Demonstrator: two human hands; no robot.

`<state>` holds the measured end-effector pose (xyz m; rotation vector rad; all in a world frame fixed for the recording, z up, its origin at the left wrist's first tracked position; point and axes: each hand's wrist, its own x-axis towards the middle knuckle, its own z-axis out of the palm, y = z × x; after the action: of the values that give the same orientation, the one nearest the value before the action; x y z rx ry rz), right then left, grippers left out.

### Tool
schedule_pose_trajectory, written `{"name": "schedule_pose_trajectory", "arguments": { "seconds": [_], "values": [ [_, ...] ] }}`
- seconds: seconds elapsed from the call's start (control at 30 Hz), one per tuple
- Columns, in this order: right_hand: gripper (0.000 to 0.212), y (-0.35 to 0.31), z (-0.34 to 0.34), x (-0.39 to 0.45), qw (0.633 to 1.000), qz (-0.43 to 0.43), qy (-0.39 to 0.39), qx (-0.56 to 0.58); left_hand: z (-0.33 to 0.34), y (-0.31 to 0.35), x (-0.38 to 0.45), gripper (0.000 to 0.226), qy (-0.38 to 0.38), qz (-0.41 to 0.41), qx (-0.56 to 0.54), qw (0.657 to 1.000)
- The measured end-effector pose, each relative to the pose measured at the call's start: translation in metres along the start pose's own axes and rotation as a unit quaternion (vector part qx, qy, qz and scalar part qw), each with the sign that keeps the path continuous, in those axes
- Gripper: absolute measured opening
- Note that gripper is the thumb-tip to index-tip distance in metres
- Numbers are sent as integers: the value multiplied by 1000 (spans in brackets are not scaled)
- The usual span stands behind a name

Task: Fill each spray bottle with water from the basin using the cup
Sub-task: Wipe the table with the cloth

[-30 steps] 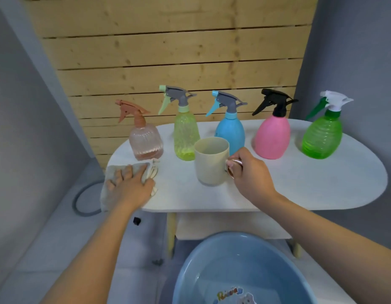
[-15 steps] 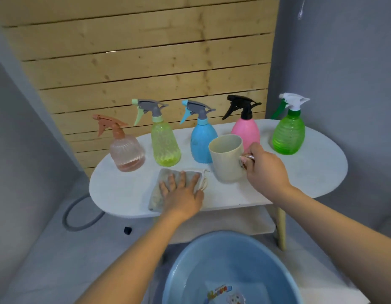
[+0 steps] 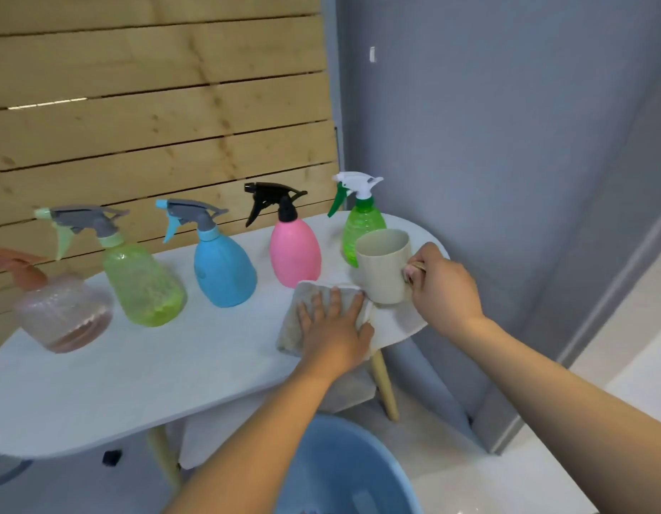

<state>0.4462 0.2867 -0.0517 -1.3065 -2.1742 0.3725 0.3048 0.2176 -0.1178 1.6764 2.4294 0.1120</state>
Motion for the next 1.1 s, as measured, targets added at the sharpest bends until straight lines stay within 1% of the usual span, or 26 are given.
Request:
{"name": "schedule_pose_trajectory", "arguments": {
  "seconds": [0.03,0.07,0.17,0.37,0.5,0.63,0.77,0.87,0.97,1.03,1.1],
  "values": [
    [15,-1,1,0,1000,-4,10,-1,0,0,1,60,-4,-5,1,1000],
    [15,14,-8,4,1000,13,20,-11,3,20,13,60,-9,7,4,1000],
    [16,27,-16,10,999,26,43,-20,4,44,24,61,-16,23,6,1000],
    [15,57,-31,21,996,60,67,-22,8,80,54,61,-25,72,18,997],
    [16,66,-32,23,995,80,65,-15,9,80,56,61,-33,95,41,994],
    [15,61,-30,23,994,89,63,18,10,66,37,59,-23,136,53,989],
    [14,52,-29,19,994,90,51,28,13,47,8,68,-7,163,64,985],
    [14,41,-30,11,995,89,37,35,15,24,-14,72,0,162,78,984],
    [16,30,-27,3,997,71,13,41,15,-4,-29,70,12,137,79,987],
    [16,24,-23,-2,997,53,-4,54,11,-17,-35,72,22,108,62,992],
    [14,18,-18,-5,997,40,-18,57,6,-20,-32,63,19,55,42,997]
  ]
}}
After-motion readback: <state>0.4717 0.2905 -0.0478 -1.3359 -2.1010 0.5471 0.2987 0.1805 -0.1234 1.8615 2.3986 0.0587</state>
